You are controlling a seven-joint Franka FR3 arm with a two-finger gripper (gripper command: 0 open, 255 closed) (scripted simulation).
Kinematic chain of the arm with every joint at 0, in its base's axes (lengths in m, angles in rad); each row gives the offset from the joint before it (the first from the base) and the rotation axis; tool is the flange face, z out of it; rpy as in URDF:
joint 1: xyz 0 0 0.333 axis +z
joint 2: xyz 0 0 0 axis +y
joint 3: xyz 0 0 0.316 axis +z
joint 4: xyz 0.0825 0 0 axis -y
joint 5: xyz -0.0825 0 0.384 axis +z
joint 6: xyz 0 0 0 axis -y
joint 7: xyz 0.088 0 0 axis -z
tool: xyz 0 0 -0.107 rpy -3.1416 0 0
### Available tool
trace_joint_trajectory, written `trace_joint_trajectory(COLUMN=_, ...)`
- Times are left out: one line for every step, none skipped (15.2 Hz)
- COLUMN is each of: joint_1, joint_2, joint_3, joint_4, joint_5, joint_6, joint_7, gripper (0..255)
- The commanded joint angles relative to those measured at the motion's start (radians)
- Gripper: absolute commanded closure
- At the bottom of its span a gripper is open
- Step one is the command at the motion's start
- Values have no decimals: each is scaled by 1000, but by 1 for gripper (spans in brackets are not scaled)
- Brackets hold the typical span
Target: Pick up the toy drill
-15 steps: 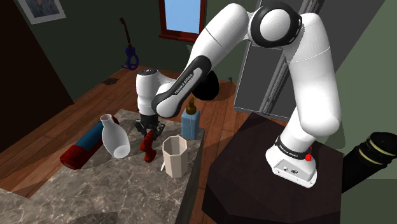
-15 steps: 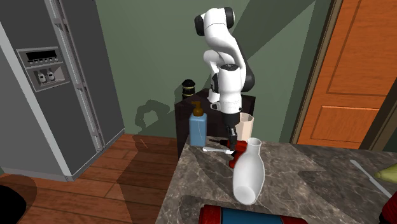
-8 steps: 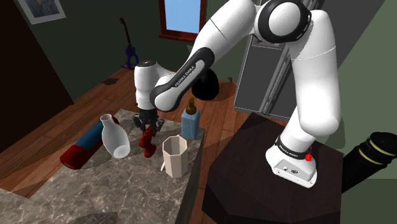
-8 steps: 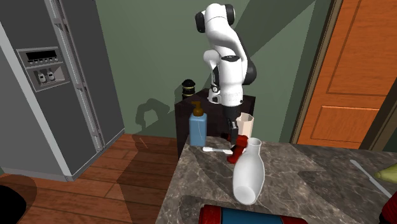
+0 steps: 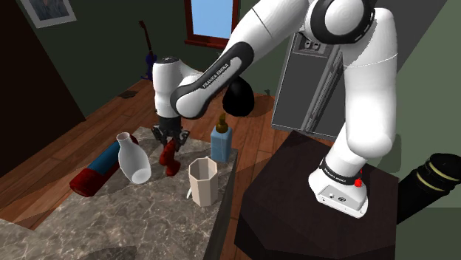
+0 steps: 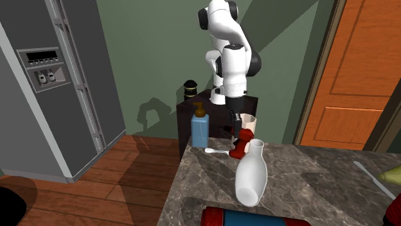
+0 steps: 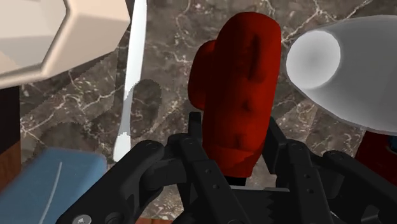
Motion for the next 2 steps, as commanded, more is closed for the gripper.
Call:
trace_joint_trajectory(joint_1=-5, joint_2=-14, joint_3=5, joint_4=-2, joint_5=7, joint_6=-11, joint_7=-4, gripper=255)
trace_joint_trajectory(joint_1=-5, joint_2=-14, joint_3=5, joint_4=-2, joint_5=7, joint_6=-11, joint_7=-4, gripper=255)
